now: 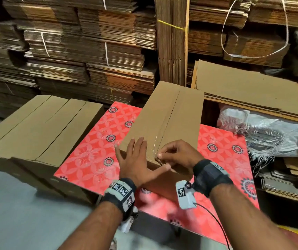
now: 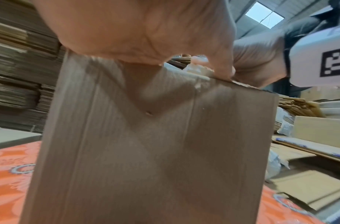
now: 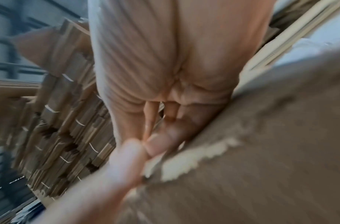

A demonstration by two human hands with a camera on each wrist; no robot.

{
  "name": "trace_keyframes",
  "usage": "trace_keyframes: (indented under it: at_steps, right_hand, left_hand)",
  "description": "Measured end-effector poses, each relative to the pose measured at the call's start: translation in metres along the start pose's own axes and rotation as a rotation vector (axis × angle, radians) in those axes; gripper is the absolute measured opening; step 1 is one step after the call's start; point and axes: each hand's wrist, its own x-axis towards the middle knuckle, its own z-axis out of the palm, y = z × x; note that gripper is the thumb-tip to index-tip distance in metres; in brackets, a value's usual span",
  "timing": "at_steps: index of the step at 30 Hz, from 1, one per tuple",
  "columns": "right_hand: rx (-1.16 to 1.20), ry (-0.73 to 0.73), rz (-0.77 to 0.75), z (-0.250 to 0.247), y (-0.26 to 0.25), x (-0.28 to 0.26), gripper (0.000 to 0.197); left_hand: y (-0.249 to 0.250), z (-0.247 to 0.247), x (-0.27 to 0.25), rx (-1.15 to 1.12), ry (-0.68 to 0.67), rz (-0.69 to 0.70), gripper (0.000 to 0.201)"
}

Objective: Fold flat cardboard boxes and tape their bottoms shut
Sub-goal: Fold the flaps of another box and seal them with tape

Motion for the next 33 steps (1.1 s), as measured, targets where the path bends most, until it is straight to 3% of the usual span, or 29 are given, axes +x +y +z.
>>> trace_keyframes:
  at_steps: [4, 9, 10, 13, 15, 19, 23, 25, 27, 29, 33]
  right_hand:
    - [0.007, 0.046, 0.010, 0.002, 0.004, 0.006, 0.006]
    - [0.000, -0.032, 0.064, -0.002, -0.002, 0.011, 0.009]
    - [0.031, 0.005, 0.046, -0.001, -0.002, 0.009, 0.010]
    - [0.360, 0.331, 0.006, 0.002, 0.005, 0.008, 0.013]
    - [0.433, 0.395, -0.001, 0.004, 0.006, 0.007, 0.015]
    - [0.073, 0.358, -0.070, 0.012, 0.007, 0.001, 0.022]
    - [-0.343, 0.407, -0.265, 0.005, 0.012, 0.001, 0.018]
    - [-0.403, 0.422, -0.308, 0.001, 0.012, 0.003, 0.026]
    - [-0.394, 0.433, -0.264, 0.002, 0.013, 0.006, 0.046]
    - [-0.435, 0.474, -0.222, 0.008, 0.015, 0.015, 0.058]
    - [-0.553, 0.580, -0.199, 0.016, 0.012, 0.035, 0.043]
  left_hand:
    - [0.000, 0.005, 0.003, -0.032, 0.030, -0.006, 0.126]
    - [-0.007, 0.009, 0.006, -0.024, 0.007, 0.018, 0.118]
    - [-0.007, 0.009, 0.006, -0.018, 0.003, 0.023, 0.116]
    - [-0.007, 0.008, 0.006, -0.008, -0.015, 0.033, 0.110]
    - [-0.008, 0.008, 0.006, -0.025, -0.020, 0.039, 0.105]
    - [-0.020, 0.006, 0.007, -0.006, -0.024, 0.074, 0.090]
    - [-0.051, -0.007, 0.023, -0.056, -0.054, 0.057, 0.089]
    - [-0.070, -0.016, 0.034, -0.086, -0.073, 0.040, 0.092]
    - [-0.078, -0.023, 0.040, -0.104, -0.061, 0.015, 0.098]
    - [-0.064, -0.026, 0.036, -0.110, 0.010, -0.006, 0.103]
    - [-0.008, -0.010, 0.008, -0.110, 0.228, 0.044, 0.086]
